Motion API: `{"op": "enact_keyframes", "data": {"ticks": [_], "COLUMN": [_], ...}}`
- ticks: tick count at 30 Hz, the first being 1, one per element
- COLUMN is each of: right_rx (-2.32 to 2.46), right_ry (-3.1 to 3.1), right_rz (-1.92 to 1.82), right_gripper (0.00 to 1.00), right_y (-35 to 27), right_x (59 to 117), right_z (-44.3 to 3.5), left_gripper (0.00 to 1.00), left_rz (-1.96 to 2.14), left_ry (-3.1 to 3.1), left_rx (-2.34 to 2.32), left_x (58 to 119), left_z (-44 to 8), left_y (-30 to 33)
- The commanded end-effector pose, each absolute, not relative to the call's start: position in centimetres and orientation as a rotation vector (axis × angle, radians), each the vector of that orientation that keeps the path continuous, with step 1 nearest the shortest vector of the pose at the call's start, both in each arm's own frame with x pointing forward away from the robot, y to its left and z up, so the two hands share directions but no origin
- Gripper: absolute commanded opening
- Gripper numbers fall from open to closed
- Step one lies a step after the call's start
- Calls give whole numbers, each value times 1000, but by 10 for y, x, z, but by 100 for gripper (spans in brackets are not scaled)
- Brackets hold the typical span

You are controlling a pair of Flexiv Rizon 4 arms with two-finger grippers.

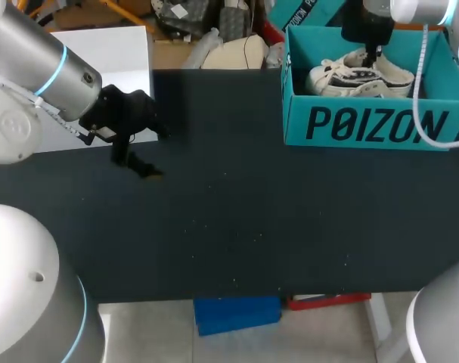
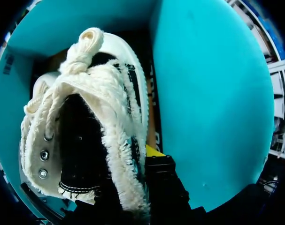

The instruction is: Take the shoe out of the shoebox, open the shoe tongue, remove and reinsert the insole, then place the shoe into the shoebox

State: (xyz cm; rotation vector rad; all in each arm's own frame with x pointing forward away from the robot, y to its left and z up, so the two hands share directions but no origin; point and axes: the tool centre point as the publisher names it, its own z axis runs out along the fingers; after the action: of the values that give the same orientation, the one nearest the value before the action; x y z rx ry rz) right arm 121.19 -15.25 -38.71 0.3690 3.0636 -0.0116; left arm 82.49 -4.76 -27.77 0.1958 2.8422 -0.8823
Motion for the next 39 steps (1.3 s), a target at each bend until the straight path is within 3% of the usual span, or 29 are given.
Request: {"op": "enact_keyframes", "data": {"ticks": [1,17,39], "right_rx": [367,338,321], "right_ry": [3042,3016,3044], "right_rz": [-26,-61,-31], "right_gripper": [0,0,0], "right_y": [-152,-157,-148], "right_x": [1200,1206,1207], "right_z": [-381,-362,-382], "left_gripper": [100,100,100], "left_rz": [-882,-882,-882], "left_ry": [2838,2838,2838], "left_rx": [196,196,196], "left_x": [824,824,824], "left_z": [-279,-279,-279], "left_y": [-47,-47,-47]}}
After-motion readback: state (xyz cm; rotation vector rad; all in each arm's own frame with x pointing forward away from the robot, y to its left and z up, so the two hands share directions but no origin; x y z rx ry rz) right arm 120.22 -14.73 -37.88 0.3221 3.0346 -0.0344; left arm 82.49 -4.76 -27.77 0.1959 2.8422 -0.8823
